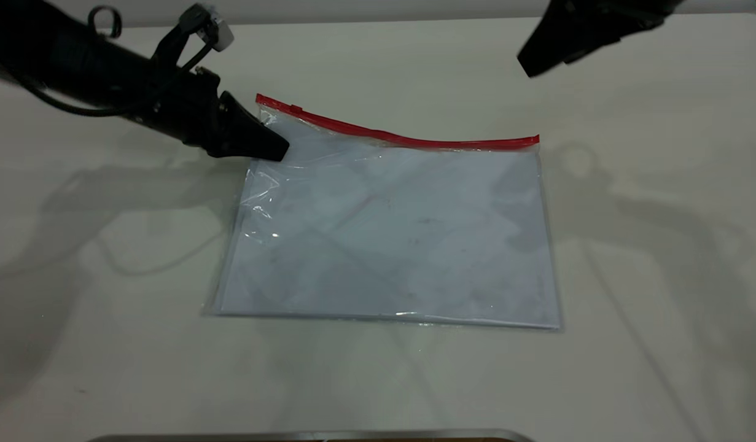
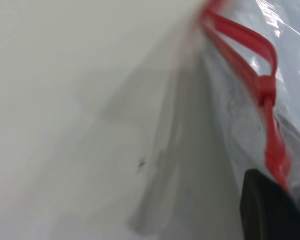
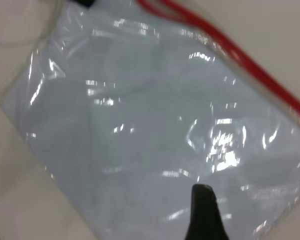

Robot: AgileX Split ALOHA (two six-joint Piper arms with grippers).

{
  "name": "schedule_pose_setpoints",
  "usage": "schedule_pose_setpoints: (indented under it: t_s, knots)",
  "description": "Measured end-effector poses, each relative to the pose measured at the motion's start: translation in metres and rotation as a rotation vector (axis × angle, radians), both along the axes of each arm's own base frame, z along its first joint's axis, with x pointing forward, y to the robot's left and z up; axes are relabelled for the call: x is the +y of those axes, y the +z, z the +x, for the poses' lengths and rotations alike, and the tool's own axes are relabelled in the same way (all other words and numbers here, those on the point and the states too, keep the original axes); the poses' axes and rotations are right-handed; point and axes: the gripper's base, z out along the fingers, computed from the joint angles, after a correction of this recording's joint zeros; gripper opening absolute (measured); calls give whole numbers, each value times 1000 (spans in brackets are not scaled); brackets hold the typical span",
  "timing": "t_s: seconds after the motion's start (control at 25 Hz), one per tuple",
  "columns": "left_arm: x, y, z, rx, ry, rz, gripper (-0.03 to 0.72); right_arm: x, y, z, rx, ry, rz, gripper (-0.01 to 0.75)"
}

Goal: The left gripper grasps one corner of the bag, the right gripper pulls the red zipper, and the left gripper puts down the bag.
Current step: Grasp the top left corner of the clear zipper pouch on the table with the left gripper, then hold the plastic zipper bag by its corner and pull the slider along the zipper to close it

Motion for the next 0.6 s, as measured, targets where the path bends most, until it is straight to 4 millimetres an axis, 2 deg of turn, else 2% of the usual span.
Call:
schedule_pose_setpoints:
  t_s: [0.2,0.44,0.6]
  knots:
    - [1,19,16,-124,-247,66,53,10,-4,21,6,49,51,561]
    - [1,43,42,-258,-360,107,53,30,-24,47,50,138,104,561]
    - [-9,53,46,-287,-410,95,53,53,-39,57,74,213,124,561]
